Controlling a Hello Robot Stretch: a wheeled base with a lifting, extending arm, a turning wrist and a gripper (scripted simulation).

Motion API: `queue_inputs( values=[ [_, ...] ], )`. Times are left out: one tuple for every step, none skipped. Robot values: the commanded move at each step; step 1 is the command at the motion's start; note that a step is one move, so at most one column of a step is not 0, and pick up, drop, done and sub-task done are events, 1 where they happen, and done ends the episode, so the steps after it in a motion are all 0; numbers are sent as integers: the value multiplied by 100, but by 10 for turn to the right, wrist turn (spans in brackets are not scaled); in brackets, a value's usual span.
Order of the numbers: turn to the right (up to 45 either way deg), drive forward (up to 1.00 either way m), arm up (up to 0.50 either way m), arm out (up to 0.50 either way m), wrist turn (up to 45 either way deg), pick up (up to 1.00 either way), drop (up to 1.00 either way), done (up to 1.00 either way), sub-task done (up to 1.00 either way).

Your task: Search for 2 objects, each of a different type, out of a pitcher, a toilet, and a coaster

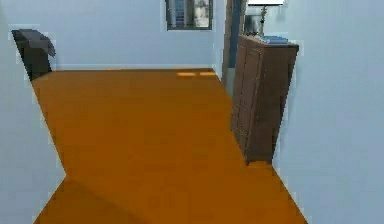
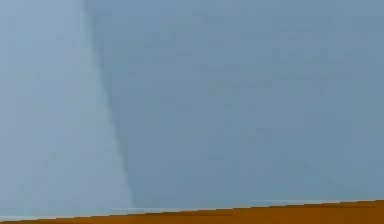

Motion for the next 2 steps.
queue_inputs(
  values=[
    [0,100,0,0,0,0,0,0,0],
    [30,0,0,0,0,0,0,0,0]
  ],
)
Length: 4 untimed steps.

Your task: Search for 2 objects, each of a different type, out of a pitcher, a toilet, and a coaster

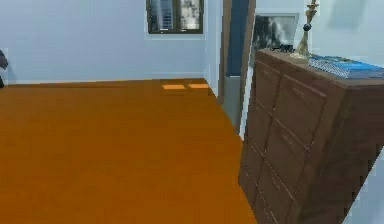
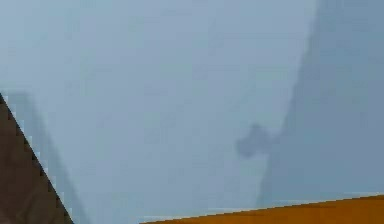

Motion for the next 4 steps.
queue_inputs(
  values=[
    [0,100,0,0,0,0,0,0,0],
    [0,55,0,0,0,0,0,0,0],
    [30,0,0,0,0,0,0,0,0],
    [0,100,0,0,0,0,0,0,0]
  ],
)
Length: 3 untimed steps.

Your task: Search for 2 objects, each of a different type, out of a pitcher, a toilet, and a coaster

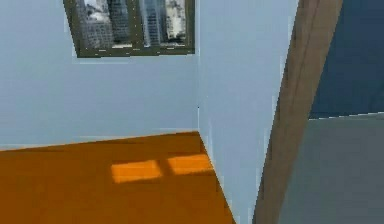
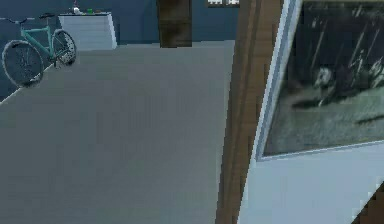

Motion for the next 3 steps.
queue_inputs(
  values=[
    [180,0,0,0,0,0,0,0,0],
    [0,5,0,0,0,0,0,0,0],
    [450,0,0,0,0,0,0,0,0]
  ],
)
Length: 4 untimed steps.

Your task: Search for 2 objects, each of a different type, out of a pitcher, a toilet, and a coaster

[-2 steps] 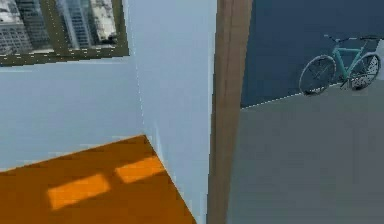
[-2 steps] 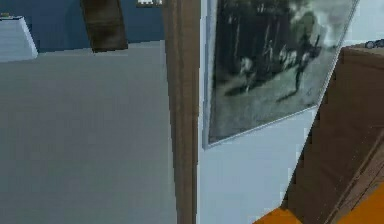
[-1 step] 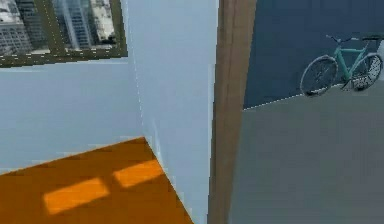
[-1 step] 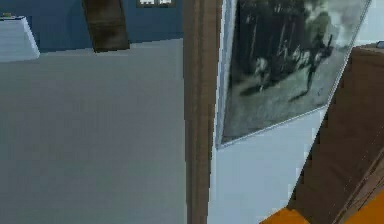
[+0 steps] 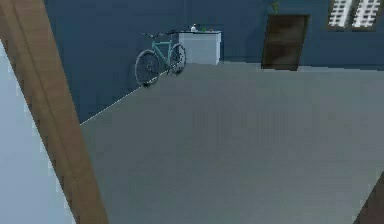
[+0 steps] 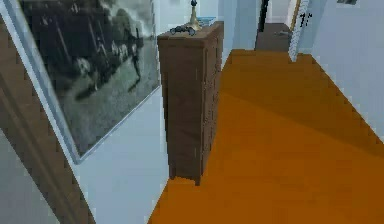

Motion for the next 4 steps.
queue_inputs(
  values=[
    [120,0,0,0,0,0,0,0,0],
    [0,45,0,0,0,0,0,0,0],
    [60,0,0,0,0,0,0,0,0],
    [0,45,0,0,0,0,0,0,0]
  ],
)
